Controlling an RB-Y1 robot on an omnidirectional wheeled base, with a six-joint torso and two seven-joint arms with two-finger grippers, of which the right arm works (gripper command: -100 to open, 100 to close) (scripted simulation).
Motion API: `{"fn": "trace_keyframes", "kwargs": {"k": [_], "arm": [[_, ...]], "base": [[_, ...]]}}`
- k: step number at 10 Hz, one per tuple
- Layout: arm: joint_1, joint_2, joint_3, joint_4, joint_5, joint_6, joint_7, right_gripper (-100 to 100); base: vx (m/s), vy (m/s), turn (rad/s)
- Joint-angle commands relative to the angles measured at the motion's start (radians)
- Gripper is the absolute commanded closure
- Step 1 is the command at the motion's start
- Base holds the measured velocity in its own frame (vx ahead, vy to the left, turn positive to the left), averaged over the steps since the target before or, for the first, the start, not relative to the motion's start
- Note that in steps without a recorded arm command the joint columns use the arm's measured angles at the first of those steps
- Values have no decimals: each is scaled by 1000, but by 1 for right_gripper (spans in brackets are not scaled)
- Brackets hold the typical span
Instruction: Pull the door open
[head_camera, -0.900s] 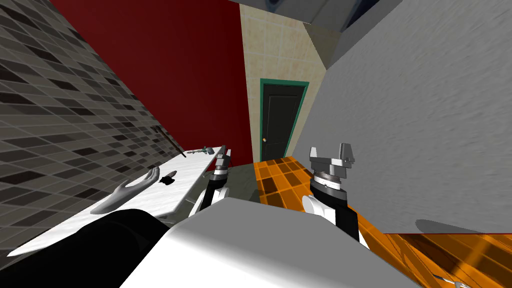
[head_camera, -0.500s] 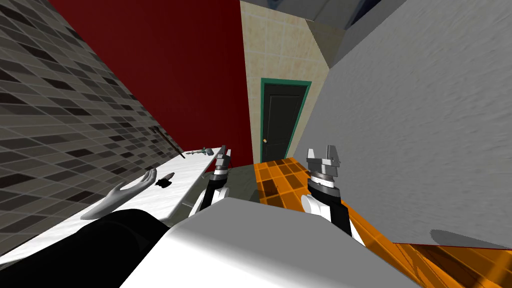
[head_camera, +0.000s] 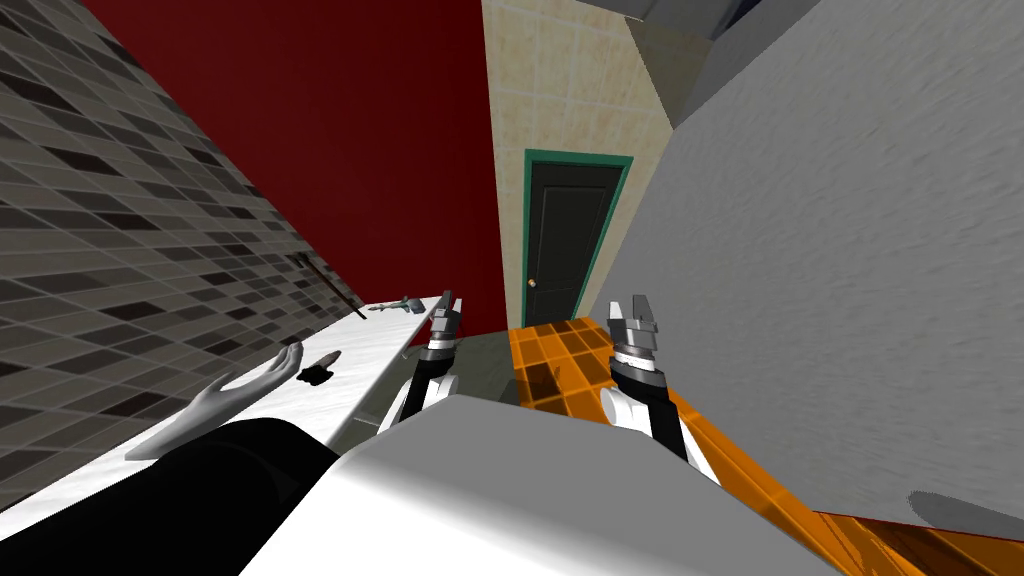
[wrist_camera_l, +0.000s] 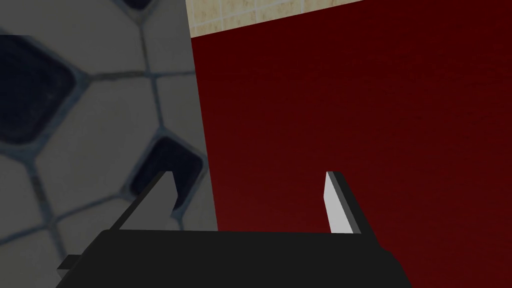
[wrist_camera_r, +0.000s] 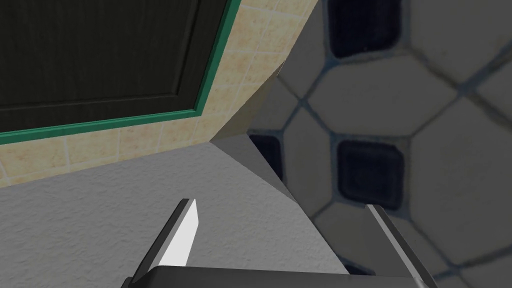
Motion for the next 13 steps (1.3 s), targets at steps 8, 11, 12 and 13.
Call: {"fn": "trace_keyframes", "kwargs": {"k": [8, 11, 12, 13], "arm": [[-71, -38, -45, 193, 74, -39, 137, -100], [-96, -48, -60, 262, 103, -53, 187, -100], [-105, -51, -65, 287, 113, -58, 205, -100], [-114, -53, -71, 311, 123, -63, 223, -100]], "base": [[101, 4, 24], [91, 13, 25], [90, 1, 30], [87, 2, 30]]}}
